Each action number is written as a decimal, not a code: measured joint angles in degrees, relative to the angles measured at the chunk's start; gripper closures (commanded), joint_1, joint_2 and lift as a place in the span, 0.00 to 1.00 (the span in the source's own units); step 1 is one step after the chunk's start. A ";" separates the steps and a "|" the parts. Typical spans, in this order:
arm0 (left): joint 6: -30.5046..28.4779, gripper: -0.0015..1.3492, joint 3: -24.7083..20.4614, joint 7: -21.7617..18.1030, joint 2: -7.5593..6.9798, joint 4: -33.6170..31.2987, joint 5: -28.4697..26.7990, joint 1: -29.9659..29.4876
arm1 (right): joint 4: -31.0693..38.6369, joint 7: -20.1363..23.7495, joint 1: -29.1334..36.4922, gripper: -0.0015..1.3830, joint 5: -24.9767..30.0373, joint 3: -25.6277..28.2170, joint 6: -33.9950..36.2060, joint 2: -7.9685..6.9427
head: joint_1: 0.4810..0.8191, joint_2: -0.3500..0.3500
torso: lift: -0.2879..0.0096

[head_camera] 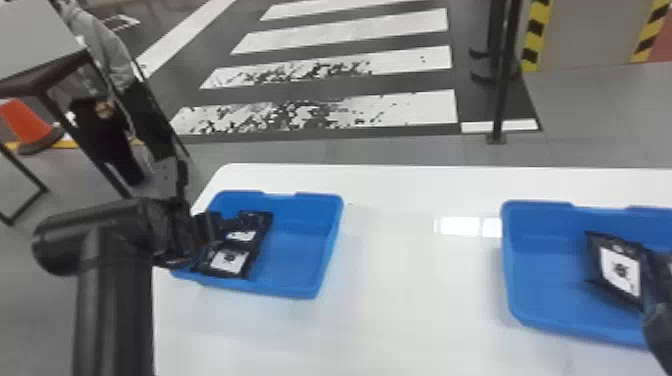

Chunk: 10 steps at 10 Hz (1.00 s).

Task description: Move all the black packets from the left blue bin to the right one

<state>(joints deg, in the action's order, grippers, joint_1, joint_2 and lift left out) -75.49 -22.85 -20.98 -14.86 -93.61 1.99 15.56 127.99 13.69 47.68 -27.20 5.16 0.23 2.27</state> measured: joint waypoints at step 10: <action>6.13 0.90 6.15 0.27 -0.60 10.31 -6.18 4.94 | -1.34 0.02 -0.29 0.17 -4.44 -0.94 0.76 0.80 | 0.63 0.91 | 0.48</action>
<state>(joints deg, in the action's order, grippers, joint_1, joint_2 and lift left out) -69.37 -16.69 -20.72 -15.46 -83.30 -4.19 20.51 126.65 13.71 47.40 -31.64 4.22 0.98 3.07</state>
